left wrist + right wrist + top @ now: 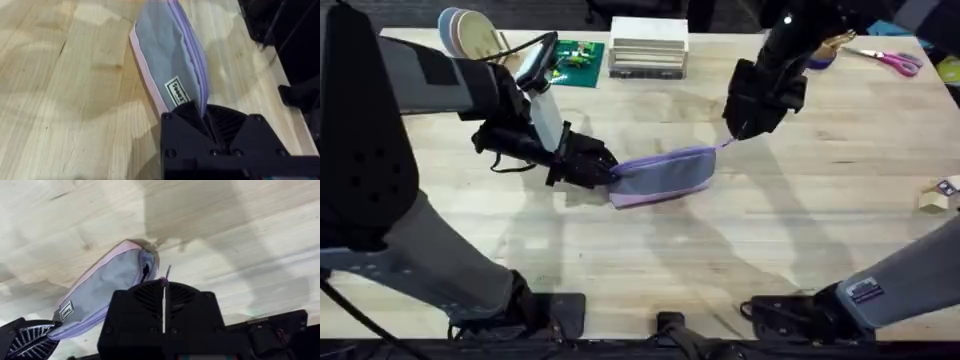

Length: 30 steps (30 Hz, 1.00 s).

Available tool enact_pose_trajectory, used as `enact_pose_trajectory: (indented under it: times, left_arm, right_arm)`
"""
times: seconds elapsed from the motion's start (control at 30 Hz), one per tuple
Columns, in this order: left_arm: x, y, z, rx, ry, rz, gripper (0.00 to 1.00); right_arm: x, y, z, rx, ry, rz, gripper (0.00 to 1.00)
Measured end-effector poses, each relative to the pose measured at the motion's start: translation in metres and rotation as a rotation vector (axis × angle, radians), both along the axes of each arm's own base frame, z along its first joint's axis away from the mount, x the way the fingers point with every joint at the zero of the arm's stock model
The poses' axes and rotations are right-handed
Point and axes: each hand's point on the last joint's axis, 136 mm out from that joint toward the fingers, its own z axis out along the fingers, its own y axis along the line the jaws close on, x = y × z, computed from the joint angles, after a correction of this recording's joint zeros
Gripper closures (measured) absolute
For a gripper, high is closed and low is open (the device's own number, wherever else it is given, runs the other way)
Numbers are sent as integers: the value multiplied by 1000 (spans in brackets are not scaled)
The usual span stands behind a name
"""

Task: Unzip the bag, pick up the pens from the table one at a time and place them inside, then zip the bag closed.

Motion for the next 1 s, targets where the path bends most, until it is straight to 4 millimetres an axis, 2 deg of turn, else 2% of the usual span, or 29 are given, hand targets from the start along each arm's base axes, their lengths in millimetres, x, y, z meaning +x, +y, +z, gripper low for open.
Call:
enact_pose_trajectory:
  times: [0.07, 0.17, 0.2, 0.23, 0.43, 0.5, 0.53, 0.57, 0.63, 0.67, 0.7, 0.8, 0.9, 0.93, 1.0]
  left_arm:
    - [0, 0, 0, 0, -1, 0, 959]
    - [-1, 2, -3, 18, 4, -5, 959]
    - [-2, 3, -3, 21, 5, -5, 959]
    - [-2, 3, -3, 22, 6, -5, 959]
    - [-2, 3, -3, 23, 6, -6, 959]
    - [-2, 3, -3, 23, 6, -6, 959]
    - [-2, 3, -3, 23, 6, -6, 959]
    - [-2, 3, -3, 23, 6, -6, 959]
    - [-2, 3, -3, 23, 6, -6, 959]
    - [-2, 3, -3, 23, 6, -6, 959]
    - [-2, 3, -3, 23, 5, -6, 959]
    - [-1, 3, -4, 23, 3, -6, 959]
    - [-1, 3, -4, 23, 3, -6, 959]
    - [-1, 3, -4, 23, 3, -6, 959]
    - [-1, 3, -4, 23, 2, -6, 959]
  right_arm:
    - [1, -2, -3, 6, 0, -5, 967]
    - [0, -24, -28, -72, 6, -15, 968]
    - [-10, -39, -53, -123, 35, -32, 968]
    - [-21, -46, -71, -151, 65, -32, 969]
    - [-22, -49, -74, -165, 62, -25, 969]
    - [-20, -48, -70, -164, 54, -20, 969]
    - [-13, -46, -54, -149, 3, -14, 969]
    - [-8, -41, -28, -127, -73, 12, 969]
    - [-8, -38, -9, -113, -122, 37, 969]
    - [-17, -32, 25, -88, -211, 99, 963]
    - [-20, -30, 32, -82, -232, 117, 907]
    - [-30, -23, 53, -67, -292, 184, 521]
    - [-40, -16, 72, -50, -357, 260, 84]
    - [-43, -14, 77, -46, -376, 285, 28]
    - [-50, -10, 88, -35, -416, 327, 5]
